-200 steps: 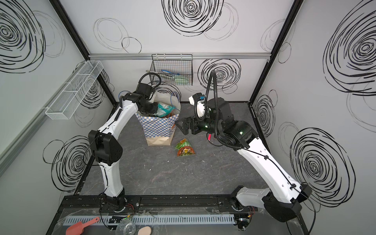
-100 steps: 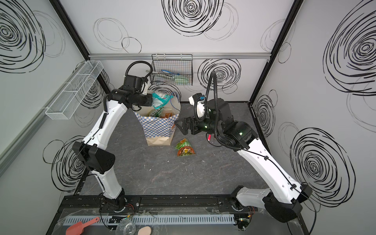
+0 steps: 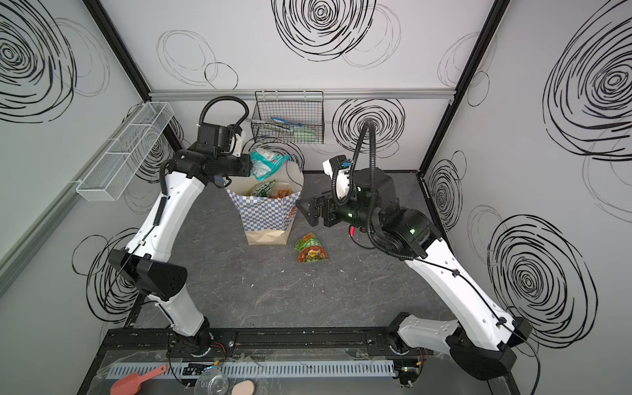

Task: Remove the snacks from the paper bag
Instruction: 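Lift the teal candy packet out of the bag with the left gripper, then lower the teal packet onto the table beside the green packet and release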

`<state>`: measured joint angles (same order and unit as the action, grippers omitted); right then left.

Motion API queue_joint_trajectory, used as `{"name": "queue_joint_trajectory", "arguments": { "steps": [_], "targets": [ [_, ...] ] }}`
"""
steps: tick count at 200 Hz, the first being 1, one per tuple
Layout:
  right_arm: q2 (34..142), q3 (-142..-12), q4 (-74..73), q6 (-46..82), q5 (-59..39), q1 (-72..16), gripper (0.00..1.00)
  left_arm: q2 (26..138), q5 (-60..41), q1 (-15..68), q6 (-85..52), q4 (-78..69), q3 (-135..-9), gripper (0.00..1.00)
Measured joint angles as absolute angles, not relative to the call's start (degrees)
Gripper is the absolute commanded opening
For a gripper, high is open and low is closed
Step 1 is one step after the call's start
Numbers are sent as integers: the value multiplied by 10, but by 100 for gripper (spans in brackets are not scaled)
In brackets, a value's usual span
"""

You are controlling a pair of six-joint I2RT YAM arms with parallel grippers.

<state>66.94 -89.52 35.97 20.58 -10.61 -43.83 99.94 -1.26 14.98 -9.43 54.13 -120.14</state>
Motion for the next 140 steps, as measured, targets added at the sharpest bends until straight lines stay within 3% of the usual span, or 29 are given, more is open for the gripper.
{"name": "queue_joint_trajectory", "arguments": {
  "steps": [48, 89, 140],
  "targets": [
    [610, -846, 331, 205, -86, -439, 97, 900, -11, 216, -109, 520, -1197, 0],
    [546, -757, 310, 200, -74, -439, 97, 834, 29, 352, -128, 442, -1116, 0],
    [457, -671, 318, 200, -41, -439, 97, 895, 62, 481, -151, 357, -1010, 0]
  ]
}}
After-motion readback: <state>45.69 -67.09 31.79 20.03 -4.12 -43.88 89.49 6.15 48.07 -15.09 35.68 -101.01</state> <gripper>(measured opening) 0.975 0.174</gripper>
